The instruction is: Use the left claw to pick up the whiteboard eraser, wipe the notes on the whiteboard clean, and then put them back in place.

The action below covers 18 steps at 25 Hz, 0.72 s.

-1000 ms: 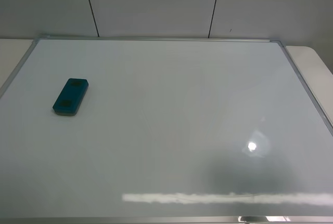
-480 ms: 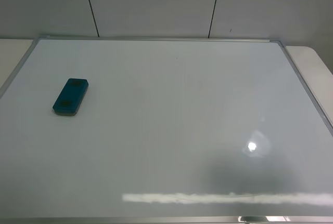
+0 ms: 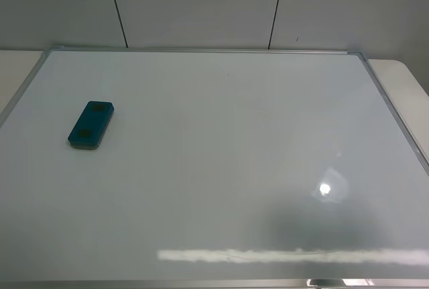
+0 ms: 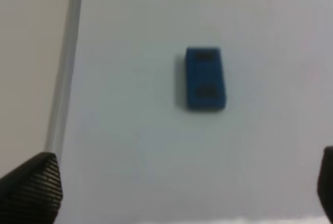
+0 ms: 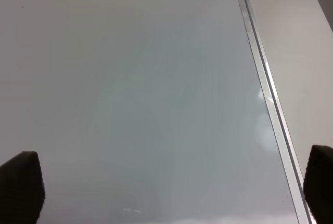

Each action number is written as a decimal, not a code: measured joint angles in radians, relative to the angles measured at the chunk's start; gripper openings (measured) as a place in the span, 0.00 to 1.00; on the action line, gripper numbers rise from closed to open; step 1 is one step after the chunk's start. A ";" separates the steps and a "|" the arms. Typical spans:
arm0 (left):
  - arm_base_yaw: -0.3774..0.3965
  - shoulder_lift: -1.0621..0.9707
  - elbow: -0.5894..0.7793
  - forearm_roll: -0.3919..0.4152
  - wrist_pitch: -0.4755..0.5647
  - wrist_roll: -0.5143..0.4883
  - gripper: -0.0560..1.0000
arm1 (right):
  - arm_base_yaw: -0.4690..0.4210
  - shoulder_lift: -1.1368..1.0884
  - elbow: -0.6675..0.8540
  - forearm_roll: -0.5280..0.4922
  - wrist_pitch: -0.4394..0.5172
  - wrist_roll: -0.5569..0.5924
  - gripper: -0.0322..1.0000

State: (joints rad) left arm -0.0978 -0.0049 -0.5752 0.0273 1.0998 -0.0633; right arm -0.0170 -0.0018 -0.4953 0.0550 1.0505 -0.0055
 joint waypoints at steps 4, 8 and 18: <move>0.045 0.000 0.057 -0.020 -0.020 0.001 0.99 | 0.000 0.000 0.000 0.000 0.000 0.000 0.99; 0.051 0.000 0.064 0.021 -0.034 0.006 0.99 | 0.000 0.000 0.000 0.000 0.000 0.000 0.99; 0.057 0.000 0.067 0.034 -0.035 0.005 0.99 | 0.000 0.000 0.000 0.000 0.000 0.000 0.99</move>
State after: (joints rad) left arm -0.0404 -0.0049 -0.5077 0.0616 1.0646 -0.0581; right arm -0.0170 -0.0018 -0.4953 0.0550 1.0505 -0.0055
